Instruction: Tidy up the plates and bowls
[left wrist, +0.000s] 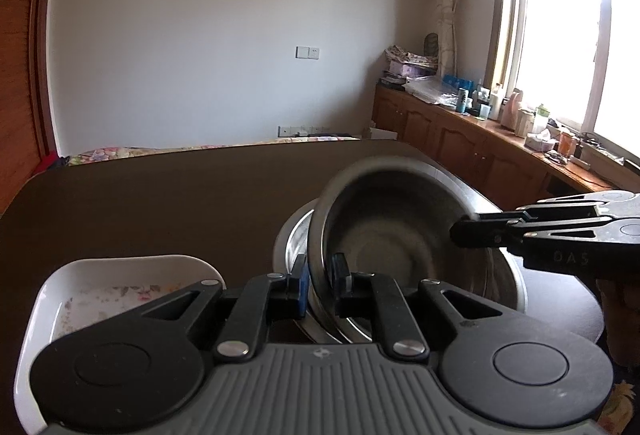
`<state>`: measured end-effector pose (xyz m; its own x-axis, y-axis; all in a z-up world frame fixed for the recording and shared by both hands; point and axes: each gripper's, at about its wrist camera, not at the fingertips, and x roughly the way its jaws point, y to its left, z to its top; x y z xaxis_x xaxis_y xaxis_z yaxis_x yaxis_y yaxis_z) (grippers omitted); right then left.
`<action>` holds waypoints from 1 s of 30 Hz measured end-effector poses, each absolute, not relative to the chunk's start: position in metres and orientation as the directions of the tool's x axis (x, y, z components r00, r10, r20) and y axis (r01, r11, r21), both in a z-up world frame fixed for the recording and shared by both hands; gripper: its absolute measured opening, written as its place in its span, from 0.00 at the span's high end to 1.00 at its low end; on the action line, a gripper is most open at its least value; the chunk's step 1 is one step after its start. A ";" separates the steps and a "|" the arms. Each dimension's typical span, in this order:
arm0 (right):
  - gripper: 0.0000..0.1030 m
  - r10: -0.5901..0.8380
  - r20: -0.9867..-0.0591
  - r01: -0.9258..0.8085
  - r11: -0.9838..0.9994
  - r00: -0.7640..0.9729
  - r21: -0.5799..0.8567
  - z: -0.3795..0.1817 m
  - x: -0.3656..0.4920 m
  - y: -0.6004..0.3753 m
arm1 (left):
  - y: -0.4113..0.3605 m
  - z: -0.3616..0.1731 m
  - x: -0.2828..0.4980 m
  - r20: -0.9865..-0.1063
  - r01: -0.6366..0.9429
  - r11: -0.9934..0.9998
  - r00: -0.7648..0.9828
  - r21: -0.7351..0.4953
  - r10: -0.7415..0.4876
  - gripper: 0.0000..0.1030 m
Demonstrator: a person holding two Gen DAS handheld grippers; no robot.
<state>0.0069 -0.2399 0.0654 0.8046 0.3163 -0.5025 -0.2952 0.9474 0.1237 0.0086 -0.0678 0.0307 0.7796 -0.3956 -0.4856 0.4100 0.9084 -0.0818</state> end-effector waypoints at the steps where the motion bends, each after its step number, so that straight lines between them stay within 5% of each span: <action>1: 0.87 0.309 -0.491 -0.289 0.950 0.815 0.118 0.065 0.006 -0.240 | -0.068 0.030 0.008 -0.480 0.406 0.911 0.786 -0.075 -0.390 0.73; 4: 0.85 0.286 -0.462 -0.274 0.957 0.839 0.096 0.063 0.004 -0.241 | -0.068 0.031 0.006 -0.455 0.396 0.915 0.804 -0.072 -0.383 0.71; 6: 0.72 0.293 -0.431 -0.273 0.956 0.853 0.109 0.063 0.000 -0.244 | -0.068 0.032 0.002 -0.437 0.391 0.918 0.817 -0.059 -0.376 0.68; 10: 0.67 0.253 -0.366 -0.244 0.967 0.895 0.072 0.064 -0.015 -0.244 | -0.066 0.038 -0.013 -0.386 0.379 0.925 0.848 -0.033 -0.362 0.41; 17: 0.61 0.213 -0.260 -0.214 0.976 0.942 0.022 0.065 -0.061 -0.229 | -0.061 0.043 -0.054 -0.274 0.346 0.937 0.906 0.043 -0.322 0.12; 19: 0.49 0.217 -0.247 -0.217 0.976 0.945 0.025 0.064 -0.072 -0.225 | -0.060 0.040 -0.067 -0.242 0.328 0.942 0.921 0.066 -0.304 0.10; 30: 0.22 0.155 -0.175 -0.147 0.987 0.972 0.059 0.064 -0.106 -0.231 | -0.044 0.032 -0.095 -0.220 0.299 0.954 0.932 0.023 -0.287 0.00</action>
<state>-0.1060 -0.2311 0.0635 0.9722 0.1552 -0.1753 -0.1469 0.9874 0.0591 -0.0949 -0.0437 0.0316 0.9324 -0.2865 -0.2202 0.2986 0.9541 0.0232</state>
